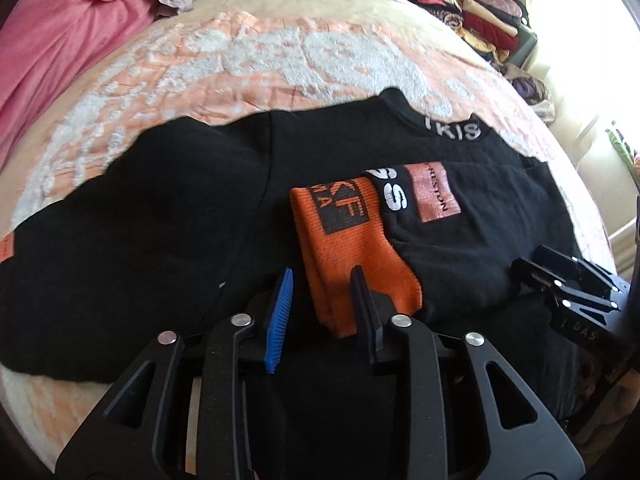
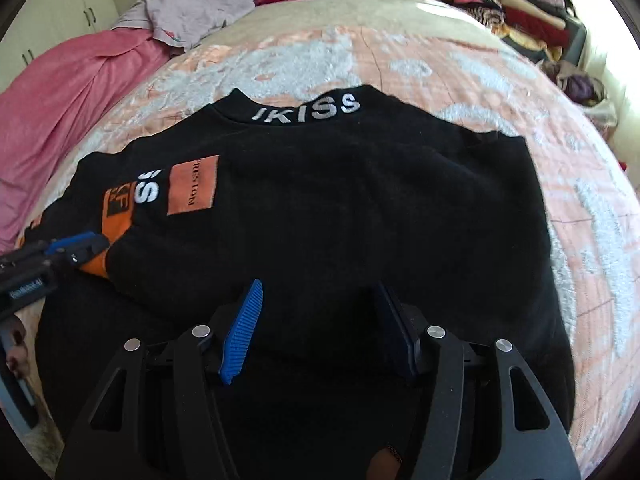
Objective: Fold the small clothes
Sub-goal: 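Fold the held sleeve across the shirt body and open the left gripper, then grasp the folded orange cuff again with the left gripper and lift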
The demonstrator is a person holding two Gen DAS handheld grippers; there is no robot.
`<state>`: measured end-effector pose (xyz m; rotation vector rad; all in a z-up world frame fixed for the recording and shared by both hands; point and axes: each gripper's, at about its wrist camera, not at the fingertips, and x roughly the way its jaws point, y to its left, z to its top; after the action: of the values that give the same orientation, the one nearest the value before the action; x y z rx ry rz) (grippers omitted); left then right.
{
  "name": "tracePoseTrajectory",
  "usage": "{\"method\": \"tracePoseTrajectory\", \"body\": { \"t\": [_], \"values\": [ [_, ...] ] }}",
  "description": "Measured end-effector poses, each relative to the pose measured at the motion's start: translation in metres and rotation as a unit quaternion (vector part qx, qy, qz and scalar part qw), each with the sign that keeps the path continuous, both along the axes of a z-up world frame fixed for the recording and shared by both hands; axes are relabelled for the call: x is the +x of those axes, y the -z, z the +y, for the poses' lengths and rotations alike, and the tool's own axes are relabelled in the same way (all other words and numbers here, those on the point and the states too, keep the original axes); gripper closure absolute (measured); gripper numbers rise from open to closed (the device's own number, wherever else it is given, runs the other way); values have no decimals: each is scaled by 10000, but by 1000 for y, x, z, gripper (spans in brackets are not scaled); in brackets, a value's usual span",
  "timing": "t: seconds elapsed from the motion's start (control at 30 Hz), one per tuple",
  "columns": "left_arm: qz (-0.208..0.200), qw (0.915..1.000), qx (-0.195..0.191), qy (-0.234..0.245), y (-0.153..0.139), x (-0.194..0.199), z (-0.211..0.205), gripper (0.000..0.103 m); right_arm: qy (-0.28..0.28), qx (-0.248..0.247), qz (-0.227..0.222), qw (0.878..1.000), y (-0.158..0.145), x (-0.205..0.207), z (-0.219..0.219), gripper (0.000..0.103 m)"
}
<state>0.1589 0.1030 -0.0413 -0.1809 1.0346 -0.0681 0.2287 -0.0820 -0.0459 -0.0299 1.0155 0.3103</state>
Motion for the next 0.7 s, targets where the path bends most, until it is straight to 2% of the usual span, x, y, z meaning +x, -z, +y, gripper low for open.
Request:
{"method": "tracePoseTrajectory", "body": {
  "t": [0.17, 0.23, 0.27, 0.3, 0.33, 0.37, 0.7],
  "values": [
    [-343, 9991, -124, -219, -25, -24, 14, 60, 15, 438, -346, 9984, -33, -24, -1, 33],
    [-463, 9983, -132, -332, -35, -34, 19, 59, -10, 594, -442, 9973, -45, -34, 0, 26],
    [-503, 9979, -138, -372, -38, -37, 22, 54, -32, 651, -490, 9967, -50, -37, 2, 23],
    [-537, 9976, -143, -405, -42, -41, 25, 48, -39, 674, -549, 9962, -57, -41, 5, 15],
    [-573, 9973, -138, -448, -45, -45, 27, 34, -41, 678, -608, 9958, -61, -44, 7, 11],
    [-633, 9967, -114, -488, -49, -50, 31, 32, -61, 693, -670, 9953, -66, -47, 9, 11],
    [-949, 9929, 16, -716, -72, -82, 63, 30, -396, 706, -962, 9921, -98, -70, 51, 8]
  ]
}}
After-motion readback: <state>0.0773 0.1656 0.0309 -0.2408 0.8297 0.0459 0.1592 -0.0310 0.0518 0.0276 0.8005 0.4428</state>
